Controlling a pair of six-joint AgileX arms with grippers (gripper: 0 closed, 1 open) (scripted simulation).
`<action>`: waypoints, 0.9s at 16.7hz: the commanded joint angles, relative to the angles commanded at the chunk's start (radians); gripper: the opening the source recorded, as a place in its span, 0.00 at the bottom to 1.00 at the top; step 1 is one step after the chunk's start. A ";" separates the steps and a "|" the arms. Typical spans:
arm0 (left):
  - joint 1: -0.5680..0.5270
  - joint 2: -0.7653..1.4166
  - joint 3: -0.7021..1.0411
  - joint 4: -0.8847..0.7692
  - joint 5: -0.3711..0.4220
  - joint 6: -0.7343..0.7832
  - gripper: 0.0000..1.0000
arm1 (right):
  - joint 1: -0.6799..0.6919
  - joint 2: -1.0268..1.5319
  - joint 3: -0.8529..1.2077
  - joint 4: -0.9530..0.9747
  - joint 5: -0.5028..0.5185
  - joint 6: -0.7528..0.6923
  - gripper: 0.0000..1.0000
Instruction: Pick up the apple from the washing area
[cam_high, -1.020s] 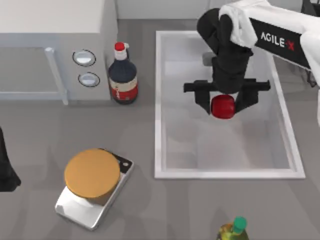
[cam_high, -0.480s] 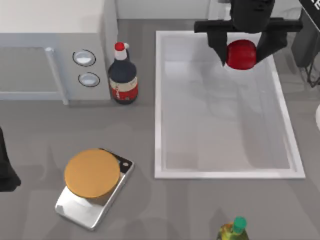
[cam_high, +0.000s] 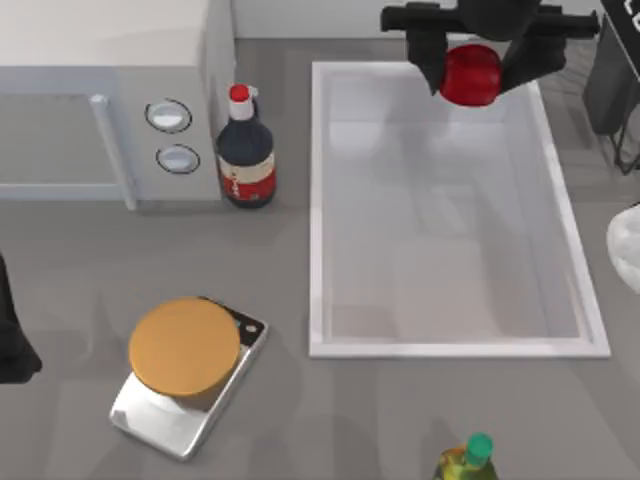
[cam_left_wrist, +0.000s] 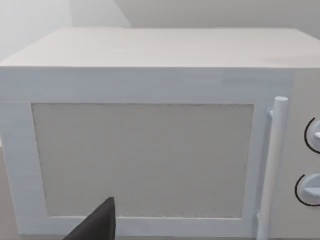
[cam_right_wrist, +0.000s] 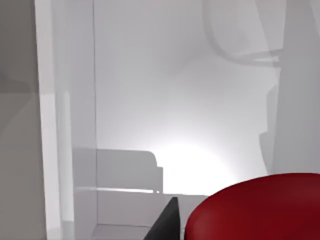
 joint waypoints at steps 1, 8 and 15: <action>0.000 0.000 0.000 0.000 0.000 0.000 1.00 | -0.003 -0.008 -0.011 0.004 0.000 -0.003 0.00; 0.000 0.000 0.000 0.000 0.000 0.000 1.00 | -0.108 -0.244 -0.382 0.115 -0.005 -0.108 0.00; 0.000 0.000 0.000 0.000 0.000 0.000 1.00 | -0.288 -0.645 -1.108 0.301 -0.013 -0.288 0.00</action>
